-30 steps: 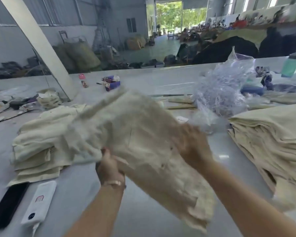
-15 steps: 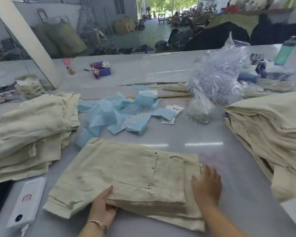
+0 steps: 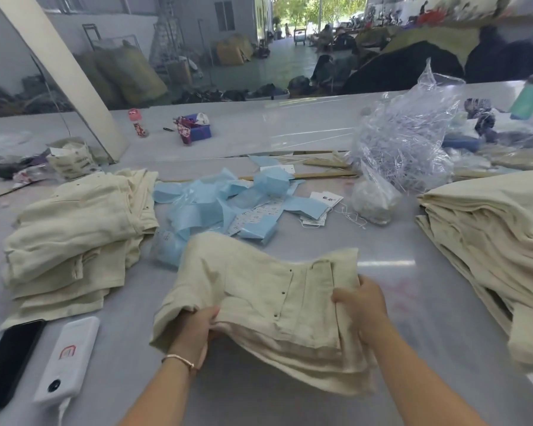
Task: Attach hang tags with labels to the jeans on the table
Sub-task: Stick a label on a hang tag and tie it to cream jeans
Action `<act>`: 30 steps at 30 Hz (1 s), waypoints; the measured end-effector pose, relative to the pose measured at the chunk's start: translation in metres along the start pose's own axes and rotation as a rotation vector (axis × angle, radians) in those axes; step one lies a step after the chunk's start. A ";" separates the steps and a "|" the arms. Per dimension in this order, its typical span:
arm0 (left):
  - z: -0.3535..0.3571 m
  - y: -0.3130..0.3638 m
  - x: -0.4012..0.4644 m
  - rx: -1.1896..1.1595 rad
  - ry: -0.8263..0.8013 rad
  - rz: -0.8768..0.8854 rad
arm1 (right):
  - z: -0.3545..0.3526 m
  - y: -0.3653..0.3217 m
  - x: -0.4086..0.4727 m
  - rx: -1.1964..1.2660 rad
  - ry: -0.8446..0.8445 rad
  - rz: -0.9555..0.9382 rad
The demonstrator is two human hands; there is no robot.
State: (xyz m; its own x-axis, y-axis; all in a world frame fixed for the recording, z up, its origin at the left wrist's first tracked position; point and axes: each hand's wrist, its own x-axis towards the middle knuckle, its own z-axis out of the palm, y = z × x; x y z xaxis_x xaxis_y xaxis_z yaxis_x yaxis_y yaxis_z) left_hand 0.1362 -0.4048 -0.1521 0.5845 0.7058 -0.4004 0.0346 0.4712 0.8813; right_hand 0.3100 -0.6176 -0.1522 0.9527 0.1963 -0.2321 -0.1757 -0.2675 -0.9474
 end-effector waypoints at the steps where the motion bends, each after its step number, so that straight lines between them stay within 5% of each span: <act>1: 0.007 0.014 -0.003 -0.025 -0.036 0.040 | -0.001 -0.011 -0.001 0.056 0.000 -0.052; 7: 0.032 0.110 -0.009 -0.279 -0.228 0.232 | -0.014 -0.052 0.014 0.574 -0.283 0.005; 13: 0.041 0.156 -0.026 -0.366 -0.379 0.365 | 0.015 -0.035 0.021 0.589 -0.565 0.264; 16: 0.029 0.154 -0.027 -0.398 -0.313 0.313 | 0.040 -0.023 0.019 0.273 -0.480 0.287; 22: -0.003 0.130 -0.034 -0.425 -0.096 0.264 | 0.093 -0.015 0.024 -0.503 -0.334 -0.232; 26: -0.025 0.125 -0.051 -0.429 -0.019 0.256 | 0.135 -0.006 0.031 -1.035 -0.577 -0.737; 28: -0.035 0.128 -0.059 -0.434 0.031 0.266 | 0.158 0.006 0.035 -1.239 -0.715 -0.797; 30: -0.044 0.130 -0.061 -0.489 -0.098 0.242 | 0.175 0.016 0.048 -1.377 -0.792 -0.751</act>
State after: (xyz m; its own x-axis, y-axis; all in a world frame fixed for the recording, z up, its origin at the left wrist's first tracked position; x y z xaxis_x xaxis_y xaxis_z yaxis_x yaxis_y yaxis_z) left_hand 0.0696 -0.3634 -0.0247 0.6024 0.7830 -0.1549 -0.4767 0.5086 0.7170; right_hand 0.3095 -0.4473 -0.2171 0.3087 0.8994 -0.3095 0.9237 -0.3611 -0.1279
